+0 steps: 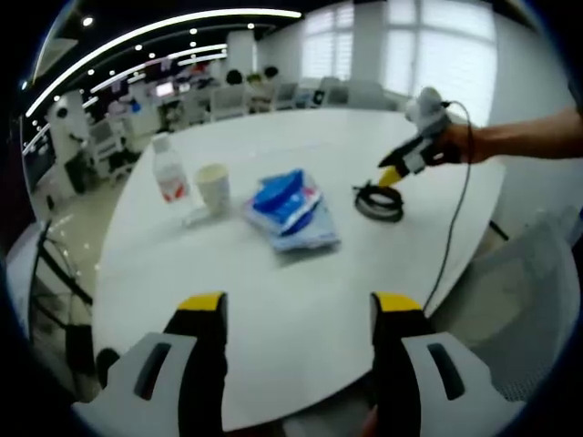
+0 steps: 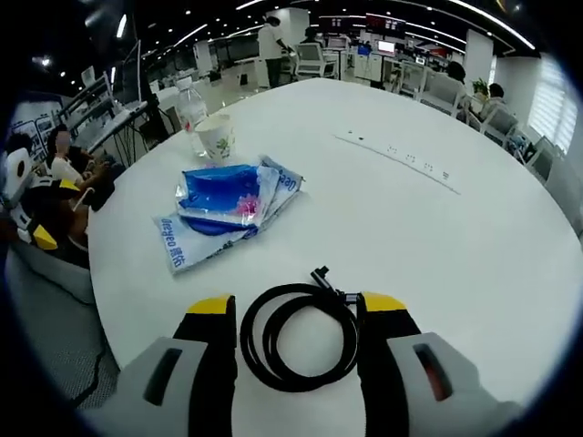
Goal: Arrange the tabletop items into an orderly group along one side of the table until the central work area is clear of visible clutter.
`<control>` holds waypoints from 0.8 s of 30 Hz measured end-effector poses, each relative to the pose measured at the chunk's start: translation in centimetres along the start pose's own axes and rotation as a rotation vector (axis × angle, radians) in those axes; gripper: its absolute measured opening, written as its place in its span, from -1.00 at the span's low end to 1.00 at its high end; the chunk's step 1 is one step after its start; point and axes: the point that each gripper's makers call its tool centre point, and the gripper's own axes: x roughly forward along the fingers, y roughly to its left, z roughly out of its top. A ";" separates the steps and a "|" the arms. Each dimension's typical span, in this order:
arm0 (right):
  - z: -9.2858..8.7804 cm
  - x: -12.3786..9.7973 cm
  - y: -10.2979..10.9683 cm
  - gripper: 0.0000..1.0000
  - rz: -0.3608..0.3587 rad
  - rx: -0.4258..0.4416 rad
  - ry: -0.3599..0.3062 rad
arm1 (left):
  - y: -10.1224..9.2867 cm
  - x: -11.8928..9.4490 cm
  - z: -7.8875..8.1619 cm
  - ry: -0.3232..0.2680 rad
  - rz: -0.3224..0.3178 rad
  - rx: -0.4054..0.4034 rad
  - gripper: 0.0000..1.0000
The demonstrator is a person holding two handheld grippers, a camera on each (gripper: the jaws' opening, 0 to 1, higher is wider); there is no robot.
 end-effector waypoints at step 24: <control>7.0 5.7 3.0 -0.28 0.038 0.017 -0.073 | 0.3 -0.2 0.4 -0.026 -0.008 -0.052 0.18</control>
